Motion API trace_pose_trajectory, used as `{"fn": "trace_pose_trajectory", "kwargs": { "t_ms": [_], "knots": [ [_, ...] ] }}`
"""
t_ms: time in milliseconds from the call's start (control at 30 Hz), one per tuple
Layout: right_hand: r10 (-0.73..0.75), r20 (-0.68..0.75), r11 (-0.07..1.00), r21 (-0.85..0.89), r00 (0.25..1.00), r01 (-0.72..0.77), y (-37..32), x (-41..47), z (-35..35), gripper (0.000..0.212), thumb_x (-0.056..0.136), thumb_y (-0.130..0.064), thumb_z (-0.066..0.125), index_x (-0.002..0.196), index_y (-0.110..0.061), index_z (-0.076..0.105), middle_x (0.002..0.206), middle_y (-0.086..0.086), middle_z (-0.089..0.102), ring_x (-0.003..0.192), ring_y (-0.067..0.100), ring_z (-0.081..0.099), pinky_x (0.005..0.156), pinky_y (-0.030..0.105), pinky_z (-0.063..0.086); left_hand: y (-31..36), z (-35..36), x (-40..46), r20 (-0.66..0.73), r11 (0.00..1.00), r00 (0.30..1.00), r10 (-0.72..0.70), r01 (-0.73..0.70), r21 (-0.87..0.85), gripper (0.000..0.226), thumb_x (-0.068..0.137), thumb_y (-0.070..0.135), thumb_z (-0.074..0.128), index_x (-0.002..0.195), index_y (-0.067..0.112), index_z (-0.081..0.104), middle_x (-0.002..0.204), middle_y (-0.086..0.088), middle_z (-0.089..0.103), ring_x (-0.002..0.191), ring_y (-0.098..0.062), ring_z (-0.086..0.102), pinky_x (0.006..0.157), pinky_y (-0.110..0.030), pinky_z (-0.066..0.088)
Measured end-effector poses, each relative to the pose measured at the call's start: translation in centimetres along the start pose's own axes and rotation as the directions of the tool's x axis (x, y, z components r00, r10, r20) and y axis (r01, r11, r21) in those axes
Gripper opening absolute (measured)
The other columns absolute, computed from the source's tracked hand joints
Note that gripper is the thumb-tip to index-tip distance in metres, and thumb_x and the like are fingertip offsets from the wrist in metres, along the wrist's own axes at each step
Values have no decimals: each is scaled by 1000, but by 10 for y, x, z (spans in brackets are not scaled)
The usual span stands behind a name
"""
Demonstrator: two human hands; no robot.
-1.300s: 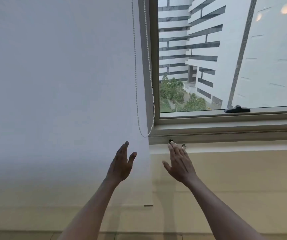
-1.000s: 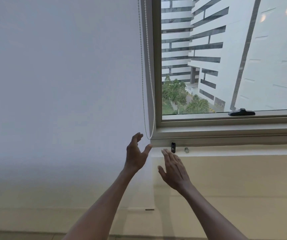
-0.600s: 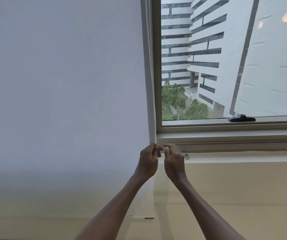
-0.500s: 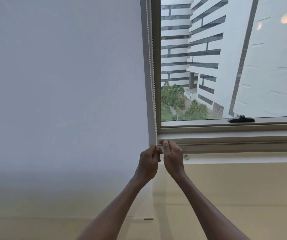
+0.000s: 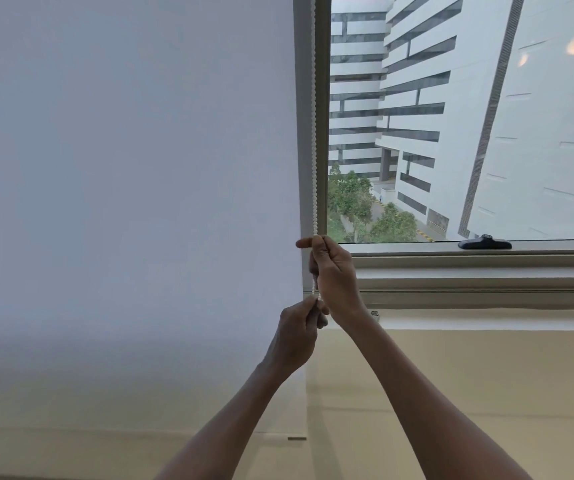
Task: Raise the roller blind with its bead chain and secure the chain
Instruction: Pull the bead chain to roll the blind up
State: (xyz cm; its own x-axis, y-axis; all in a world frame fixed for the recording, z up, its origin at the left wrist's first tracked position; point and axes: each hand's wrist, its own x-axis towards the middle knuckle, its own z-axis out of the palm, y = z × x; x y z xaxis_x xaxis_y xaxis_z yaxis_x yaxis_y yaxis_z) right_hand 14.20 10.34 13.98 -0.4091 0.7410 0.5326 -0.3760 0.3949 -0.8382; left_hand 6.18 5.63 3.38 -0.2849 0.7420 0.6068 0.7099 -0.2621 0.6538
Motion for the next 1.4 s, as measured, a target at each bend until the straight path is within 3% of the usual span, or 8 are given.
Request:
{"fn": "trace_pose_trajectory", "kwargs": {
  "t_ms": [167,333,467,600,733,967,1167,1400],
  "knots": [
    [-54,-69,988,-151,996,43,1,1,-1,33,100,-7,44,71,-16,56,48,-17,44,49,3,33,51,22,29,14,-27,12,173,991,981,87,-102,82,27,104,23,33,100,16,58,95,-2,65,85,-15,62,74,-37,54],
    [-53,-41,980,-195,998,44,19,-11,-5,29,96,5,44,70,-5,52,50,-13,43,51,3,34,52,24,30,66,-61,55,-23,864,979,-203,168,-474,46,102,30,27,118,5,61,112,-15,69,106,-23,66,98,-35,49],
    [-19,-34,989,-146,999,14,30,-27,4,36,92,11,41,65,-12,49,52,-13,41,51,4,30,50,22,26,117,-67,90,81,579,955,-284,238,-780,61,101,54,25,109,9,65,81,-2,70,67,-14,62,64,-25,52],
    [-9,-26,992,-123,1000,5,30,-28,6,37,88,8,39,61,-18,42,52,-13,34,51,5,26,48,20,23,133,-57,96,-11,532,917,-398,221,-818,53,96,59,40,57,25,48,46,12,33,39,-5,21,37,-19,17],
    [115,110,993,-39,987,-111,28,-28,-3,33,95,7,37,68,-10,45,50,-9,38,47,8,30,46,24,26,125,-60,94,-67,441,853,-517,198,-876,53,91,54,57,48,25,45,43,11,29,35,-5,19,33,-19,17],
    [59,227,998,18,972,-64,-39,13,-15,32,99,-13,41,122,0,59,108,21,67,101,30,64,96,41,49,119,-53,70,-514,928,830,-216,11,-372,52,100,33,51,52,13,48,46,0,37,46,-10,34,46,-26,27],
    [6,251,947,308,968,-86,-105,43,18,35,105,-26,38,116,-5,64,70,5,59,52,13,44,44,23,32,119,-26,54,-531,927,827,-182,-35,-373,52,101,19,49,54,9,32,48,2,25,48,-13,21,47,-27,16],
    [44,265,872,461,963,-167,-104,45,24,32,104,-29,40,98,-12,66,53,-6,25,42,7,14,39,20,13,115,-30,54,-520,920,837,-168,-56,-388,53,103,21,46,55,10,25,47,8,23,47,-12,19,46,-23,16]
  ]
}}
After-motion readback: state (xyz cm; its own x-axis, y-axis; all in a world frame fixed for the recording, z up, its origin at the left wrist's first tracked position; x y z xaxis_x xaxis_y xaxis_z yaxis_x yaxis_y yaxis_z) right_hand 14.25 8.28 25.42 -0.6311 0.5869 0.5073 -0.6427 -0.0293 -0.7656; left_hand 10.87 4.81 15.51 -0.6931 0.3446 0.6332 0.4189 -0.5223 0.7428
